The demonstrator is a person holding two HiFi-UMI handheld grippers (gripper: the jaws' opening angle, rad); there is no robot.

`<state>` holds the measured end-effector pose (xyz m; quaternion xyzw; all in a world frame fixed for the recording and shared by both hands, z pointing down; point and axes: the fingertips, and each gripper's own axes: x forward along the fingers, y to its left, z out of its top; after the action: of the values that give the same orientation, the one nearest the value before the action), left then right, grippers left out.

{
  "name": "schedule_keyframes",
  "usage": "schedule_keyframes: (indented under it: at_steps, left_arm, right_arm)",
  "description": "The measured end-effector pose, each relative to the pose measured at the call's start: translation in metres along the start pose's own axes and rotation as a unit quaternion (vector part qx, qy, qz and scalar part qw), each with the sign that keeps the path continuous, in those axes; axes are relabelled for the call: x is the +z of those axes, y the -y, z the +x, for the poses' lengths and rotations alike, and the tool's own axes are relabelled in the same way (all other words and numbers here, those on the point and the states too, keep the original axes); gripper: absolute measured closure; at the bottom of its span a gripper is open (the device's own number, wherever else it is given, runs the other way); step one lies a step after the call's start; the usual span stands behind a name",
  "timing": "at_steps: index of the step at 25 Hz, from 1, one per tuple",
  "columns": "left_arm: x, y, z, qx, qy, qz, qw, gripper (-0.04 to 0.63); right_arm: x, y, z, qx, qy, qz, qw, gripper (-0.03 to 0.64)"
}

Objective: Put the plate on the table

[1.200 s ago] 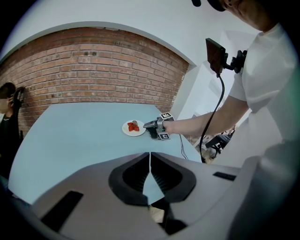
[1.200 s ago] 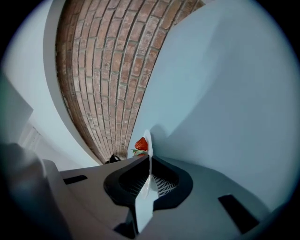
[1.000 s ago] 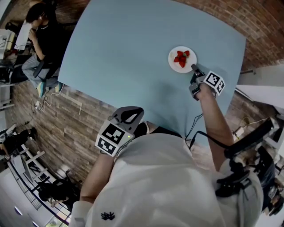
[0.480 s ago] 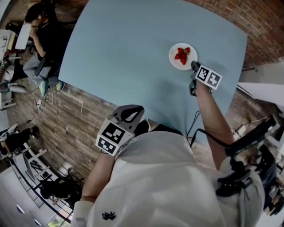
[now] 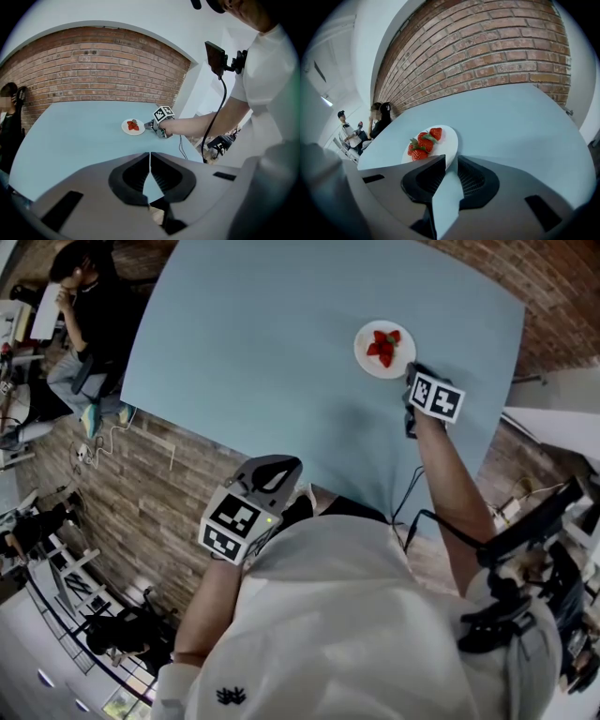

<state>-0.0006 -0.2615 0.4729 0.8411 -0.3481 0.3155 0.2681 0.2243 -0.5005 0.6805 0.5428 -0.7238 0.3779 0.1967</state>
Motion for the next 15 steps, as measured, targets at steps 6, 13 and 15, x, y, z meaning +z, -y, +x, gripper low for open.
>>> schedule_keyframes:
  at_steps: [6, 13, 15]
  left_arm:
    - [-0.003, 0.008, -0.005, -0.008, 0.009, 0.007, 0.9999, 0.584]
    - [-0.01, 0.017, -0.019, -0.033, 0.03, 0.031, 0.9985, 0.584]
    - [-0.016, 0.019, -0.028, -0.038, 0.031, 0.039, 0.998, 0.584]
  right_arm:
    - [-0.008, -0.012, -0.023, 0.005, -0.005, -0.032, 0.999, 0.548]
    - [-0.015, -0.043, -0.057, 0.01, -0.005, -0.071, 0.997, 0.548]
    - [-0.02, -0.056, -0.07, 0.013, -0.003, -0.076, 0.997, 0.548]
